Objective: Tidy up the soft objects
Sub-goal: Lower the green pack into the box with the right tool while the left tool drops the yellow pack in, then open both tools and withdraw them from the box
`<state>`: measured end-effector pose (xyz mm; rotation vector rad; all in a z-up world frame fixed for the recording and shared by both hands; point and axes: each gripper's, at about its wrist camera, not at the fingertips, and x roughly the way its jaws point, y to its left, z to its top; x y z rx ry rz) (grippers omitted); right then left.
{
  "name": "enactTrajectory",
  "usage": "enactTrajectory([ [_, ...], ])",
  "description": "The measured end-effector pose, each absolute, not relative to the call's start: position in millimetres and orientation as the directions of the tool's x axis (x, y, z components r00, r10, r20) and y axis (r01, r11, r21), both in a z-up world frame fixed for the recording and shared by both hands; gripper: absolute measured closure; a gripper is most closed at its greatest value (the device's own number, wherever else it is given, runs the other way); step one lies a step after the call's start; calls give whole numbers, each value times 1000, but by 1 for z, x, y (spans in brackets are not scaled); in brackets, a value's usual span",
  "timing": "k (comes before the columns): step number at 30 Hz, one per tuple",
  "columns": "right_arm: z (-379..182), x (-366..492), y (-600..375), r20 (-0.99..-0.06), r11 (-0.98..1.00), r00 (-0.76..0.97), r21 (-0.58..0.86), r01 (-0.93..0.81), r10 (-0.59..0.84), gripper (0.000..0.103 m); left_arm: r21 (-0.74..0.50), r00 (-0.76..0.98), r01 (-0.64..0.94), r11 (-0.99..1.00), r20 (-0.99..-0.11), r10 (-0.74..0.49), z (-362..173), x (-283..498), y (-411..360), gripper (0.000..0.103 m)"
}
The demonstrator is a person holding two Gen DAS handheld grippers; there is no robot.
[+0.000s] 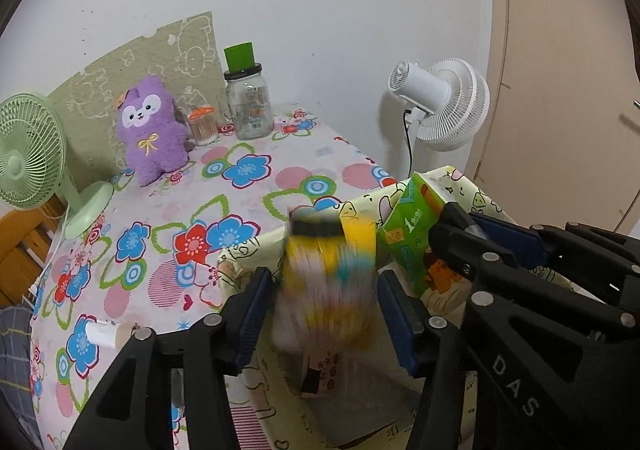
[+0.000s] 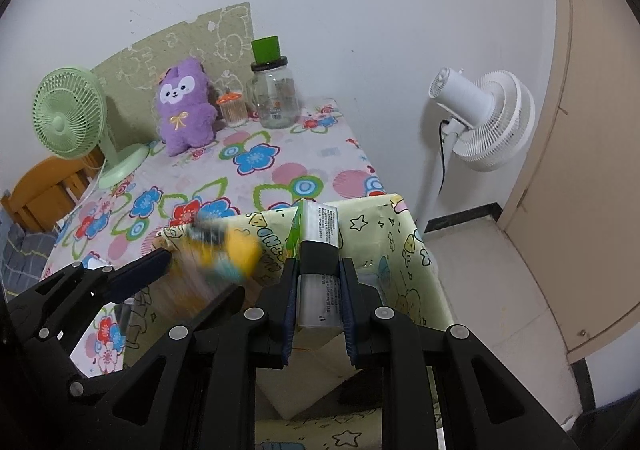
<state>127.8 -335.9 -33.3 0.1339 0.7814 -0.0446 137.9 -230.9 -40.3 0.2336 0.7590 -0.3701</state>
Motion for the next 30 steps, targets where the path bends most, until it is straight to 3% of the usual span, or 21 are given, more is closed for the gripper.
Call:
enactTrajectory([
  [3,-36,129,-339,-708,989,706,111,101,7,77,67,659,419,905,-709,-253,-41,138,-234,26],
  [5,-37,130,-341,-715,988,700,114,106,7,74,74,659,425,902,-709,-252,-41,137,-236,25],
  [10,-38,127,-344,-711,982,703,138,131,6,37,88,661,432,897,-708,-249,-40,133,-238,19],
  [17,-30,118,-343,-687,978,726,145,149,-9,27,70,668,432,899,-695,-267,-31,127,-230,11],
  [30,-12,99,-322,-651,978,759,140,156,-27,15,78,710,411,908,-653,-265,-13,108,-206,6],
])
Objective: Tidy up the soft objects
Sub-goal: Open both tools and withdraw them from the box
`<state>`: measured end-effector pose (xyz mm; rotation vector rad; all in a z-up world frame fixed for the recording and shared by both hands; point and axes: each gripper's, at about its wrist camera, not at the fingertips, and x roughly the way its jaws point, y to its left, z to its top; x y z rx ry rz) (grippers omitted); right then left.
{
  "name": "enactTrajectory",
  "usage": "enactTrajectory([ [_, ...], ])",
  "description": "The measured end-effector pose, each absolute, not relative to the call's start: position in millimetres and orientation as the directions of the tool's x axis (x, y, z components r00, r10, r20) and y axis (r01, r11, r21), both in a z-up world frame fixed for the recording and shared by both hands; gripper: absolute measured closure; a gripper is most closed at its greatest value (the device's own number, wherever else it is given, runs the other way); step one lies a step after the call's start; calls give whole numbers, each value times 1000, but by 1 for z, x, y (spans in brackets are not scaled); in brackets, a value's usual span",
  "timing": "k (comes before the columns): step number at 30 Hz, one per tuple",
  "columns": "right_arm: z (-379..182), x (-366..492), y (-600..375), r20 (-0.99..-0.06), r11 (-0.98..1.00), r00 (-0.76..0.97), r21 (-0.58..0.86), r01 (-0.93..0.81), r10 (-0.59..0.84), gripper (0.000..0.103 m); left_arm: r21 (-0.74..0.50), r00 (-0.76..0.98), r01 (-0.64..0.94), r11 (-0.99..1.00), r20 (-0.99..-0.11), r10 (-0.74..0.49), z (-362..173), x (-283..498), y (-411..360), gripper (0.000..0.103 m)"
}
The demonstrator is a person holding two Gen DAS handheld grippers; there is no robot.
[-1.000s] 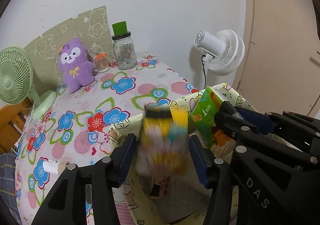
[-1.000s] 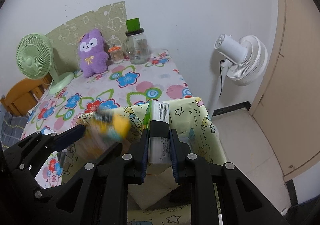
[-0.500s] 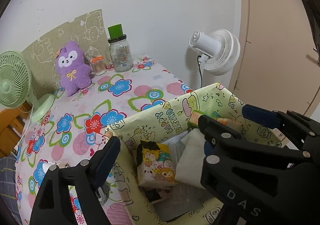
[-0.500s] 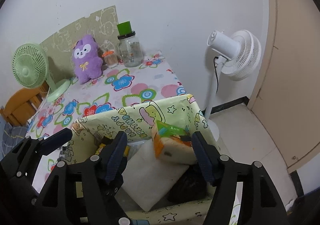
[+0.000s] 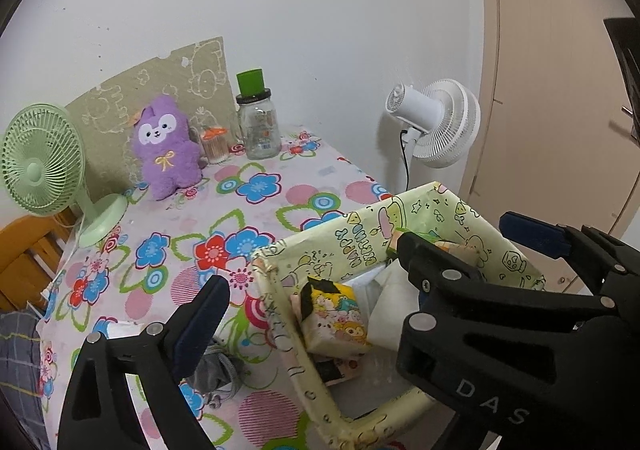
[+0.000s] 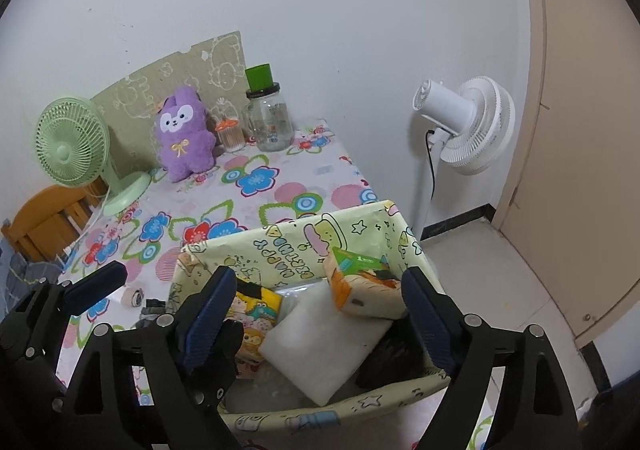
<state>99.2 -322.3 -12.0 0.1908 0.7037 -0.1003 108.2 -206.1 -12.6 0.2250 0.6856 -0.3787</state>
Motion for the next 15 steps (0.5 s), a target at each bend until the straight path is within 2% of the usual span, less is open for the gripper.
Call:
enactTrajectory([
  [15,10,80,-293,-609,982,791,111,151,-53,9,79,744,390,918,-615,-263,7,90,-175,4],
])
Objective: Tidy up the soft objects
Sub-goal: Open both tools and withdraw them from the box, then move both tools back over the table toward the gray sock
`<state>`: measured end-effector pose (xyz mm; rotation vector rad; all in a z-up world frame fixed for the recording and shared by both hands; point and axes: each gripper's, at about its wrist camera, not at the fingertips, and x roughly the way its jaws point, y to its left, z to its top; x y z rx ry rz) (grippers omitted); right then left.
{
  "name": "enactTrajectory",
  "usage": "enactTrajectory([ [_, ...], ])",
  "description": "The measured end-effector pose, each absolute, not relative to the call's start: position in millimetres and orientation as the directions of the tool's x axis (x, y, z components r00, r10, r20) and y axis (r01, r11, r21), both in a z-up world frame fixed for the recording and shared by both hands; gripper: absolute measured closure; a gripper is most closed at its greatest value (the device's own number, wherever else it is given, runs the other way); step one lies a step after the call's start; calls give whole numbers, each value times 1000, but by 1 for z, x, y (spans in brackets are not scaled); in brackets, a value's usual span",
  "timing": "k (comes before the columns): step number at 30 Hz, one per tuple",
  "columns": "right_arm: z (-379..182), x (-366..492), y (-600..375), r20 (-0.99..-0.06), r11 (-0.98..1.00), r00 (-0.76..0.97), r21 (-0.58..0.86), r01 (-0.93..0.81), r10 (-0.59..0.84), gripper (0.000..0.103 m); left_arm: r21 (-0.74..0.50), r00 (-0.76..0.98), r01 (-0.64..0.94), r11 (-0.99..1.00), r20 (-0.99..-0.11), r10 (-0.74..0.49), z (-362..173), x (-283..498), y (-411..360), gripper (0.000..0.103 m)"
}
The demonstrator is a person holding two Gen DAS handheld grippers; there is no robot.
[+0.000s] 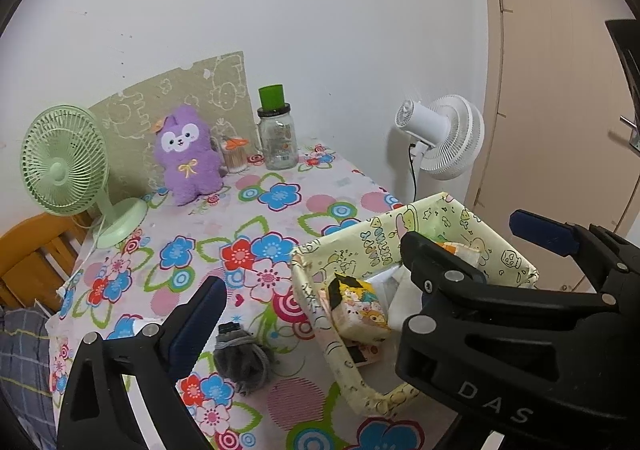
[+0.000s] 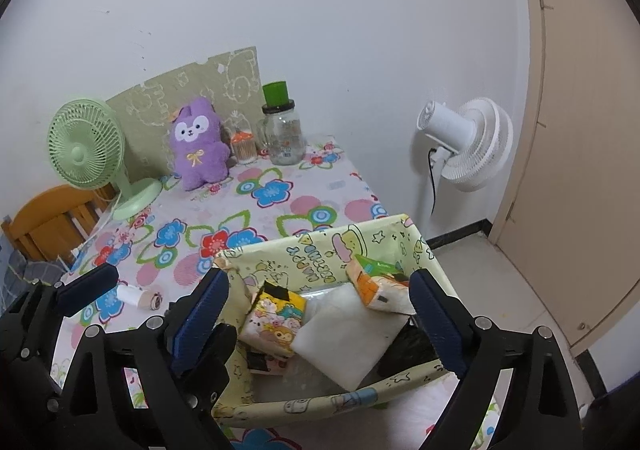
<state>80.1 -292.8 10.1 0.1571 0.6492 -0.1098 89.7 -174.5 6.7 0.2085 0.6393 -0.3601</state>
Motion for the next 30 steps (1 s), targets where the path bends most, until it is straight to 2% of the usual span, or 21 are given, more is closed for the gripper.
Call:
enactTrajectory([
  [30,36,50,-218,-536,997,844,67,49,-6,7,81,786,340,937,-571,-236,26,59,-102,0],
])
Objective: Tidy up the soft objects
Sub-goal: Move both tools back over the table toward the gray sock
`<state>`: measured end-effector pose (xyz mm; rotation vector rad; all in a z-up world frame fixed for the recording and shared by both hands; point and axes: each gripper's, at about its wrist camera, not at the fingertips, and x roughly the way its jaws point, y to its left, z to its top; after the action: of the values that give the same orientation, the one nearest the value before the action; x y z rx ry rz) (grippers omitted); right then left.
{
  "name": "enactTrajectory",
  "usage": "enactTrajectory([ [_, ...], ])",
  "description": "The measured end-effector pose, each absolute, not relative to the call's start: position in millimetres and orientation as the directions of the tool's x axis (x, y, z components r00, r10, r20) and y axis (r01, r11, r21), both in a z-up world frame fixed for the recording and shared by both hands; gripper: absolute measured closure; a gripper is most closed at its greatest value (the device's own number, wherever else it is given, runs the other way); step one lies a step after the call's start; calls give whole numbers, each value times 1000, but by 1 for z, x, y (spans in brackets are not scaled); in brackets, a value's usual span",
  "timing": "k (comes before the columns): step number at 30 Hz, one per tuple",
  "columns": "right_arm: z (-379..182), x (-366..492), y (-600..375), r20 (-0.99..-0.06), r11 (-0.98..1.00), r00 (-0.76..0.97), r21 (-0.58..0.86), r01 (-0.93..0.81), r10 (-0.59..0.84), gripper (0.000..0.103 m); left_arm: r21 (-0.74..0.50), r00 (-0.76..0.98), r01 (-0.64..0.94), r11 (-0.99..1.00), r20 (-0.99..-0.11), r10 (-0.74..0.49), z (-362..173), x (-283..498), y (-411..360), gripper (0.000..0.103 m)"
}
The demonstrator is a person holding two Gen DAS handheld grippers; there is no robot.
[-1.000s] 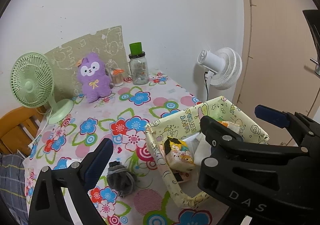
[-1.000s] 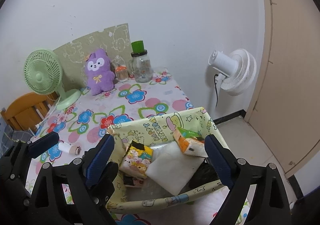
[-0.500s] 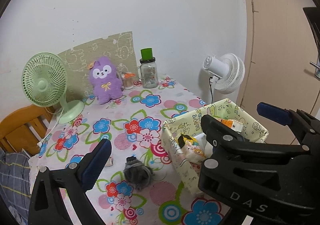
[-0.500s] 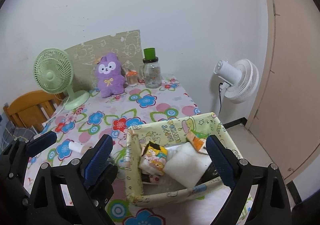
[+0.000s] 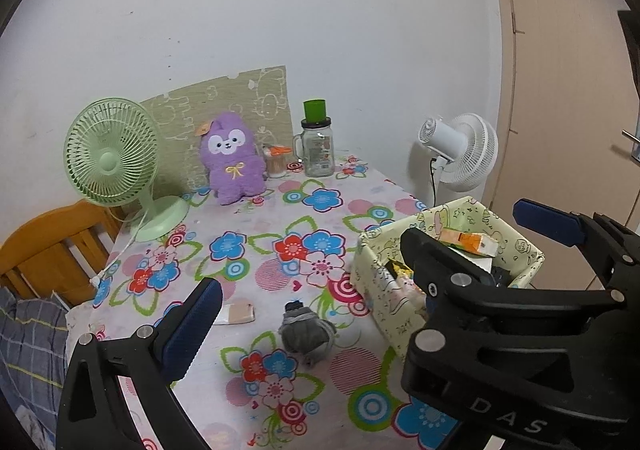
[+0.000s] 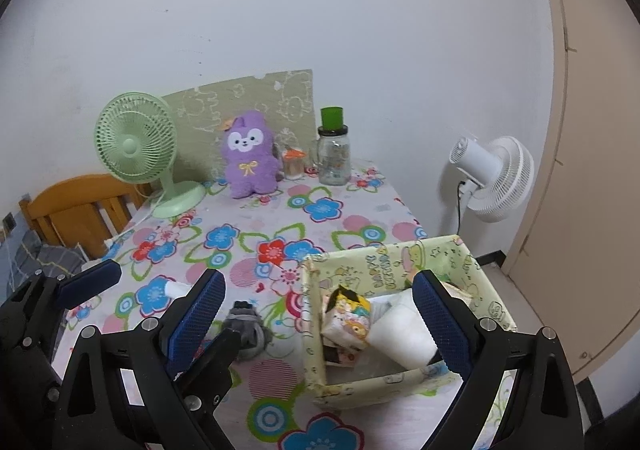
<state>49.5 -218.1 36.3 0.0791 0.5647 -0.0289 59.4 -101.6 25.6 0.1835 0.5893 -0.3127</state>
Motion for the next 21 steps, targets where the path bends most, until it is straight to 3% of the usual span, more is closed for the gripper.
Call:
enactTrajectory([
  [21,15,62,-168,-558,998,828,55,-37,61,7,61,782,282,957,-592,-193,4,68,-52,0],
])
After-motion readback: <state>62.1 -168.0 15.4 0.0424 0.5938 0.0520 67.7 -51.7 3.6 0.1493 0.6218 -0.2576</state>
